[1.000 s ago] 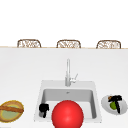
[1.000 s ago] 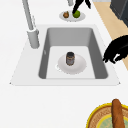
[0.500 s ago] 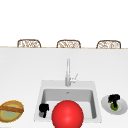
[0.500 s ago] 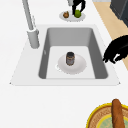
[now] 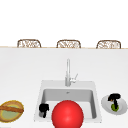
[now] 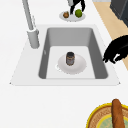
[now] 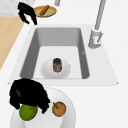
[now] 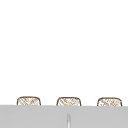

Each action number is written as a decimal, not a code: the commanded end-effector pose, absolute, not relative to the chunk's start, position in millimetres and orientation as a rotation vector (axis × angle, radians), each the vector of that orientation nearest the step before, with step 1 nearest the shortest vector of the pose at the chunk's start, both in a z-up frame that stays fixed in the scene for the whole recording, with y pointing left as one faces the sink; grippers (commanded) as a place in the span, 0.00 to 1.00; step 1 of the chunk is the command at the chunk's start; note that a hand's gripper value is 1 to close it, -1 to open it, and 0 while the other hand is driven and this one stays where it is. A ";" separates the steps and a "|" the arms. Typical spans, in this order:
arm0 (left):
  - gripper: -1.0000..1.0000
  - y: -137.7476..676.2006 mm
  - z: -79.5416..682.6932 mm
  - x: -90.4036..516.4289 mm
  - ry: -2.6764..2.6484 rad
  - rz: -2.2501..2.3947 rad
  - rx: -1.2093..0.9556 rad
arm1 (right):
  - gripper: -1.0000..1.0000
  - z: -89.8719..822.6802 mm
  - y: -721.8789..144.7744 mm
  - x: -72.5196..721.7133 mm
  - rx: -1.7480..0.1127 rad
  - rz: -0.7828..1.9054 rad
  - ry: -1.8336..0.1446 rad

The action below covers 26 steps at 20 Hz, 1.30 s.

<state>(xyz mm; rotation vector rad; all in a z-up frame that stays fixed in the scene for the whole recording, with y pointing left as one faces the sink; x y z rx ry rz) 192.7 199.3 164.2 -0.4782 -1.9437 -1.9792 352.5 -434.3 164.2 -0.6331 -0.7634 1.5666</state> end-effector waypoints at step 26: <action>0.50 199.3 164.2 192.7 -1.944 -1.979 -0.478 | 0.00 117.8 -466.3 385.6 -0.453 1.650 -0.693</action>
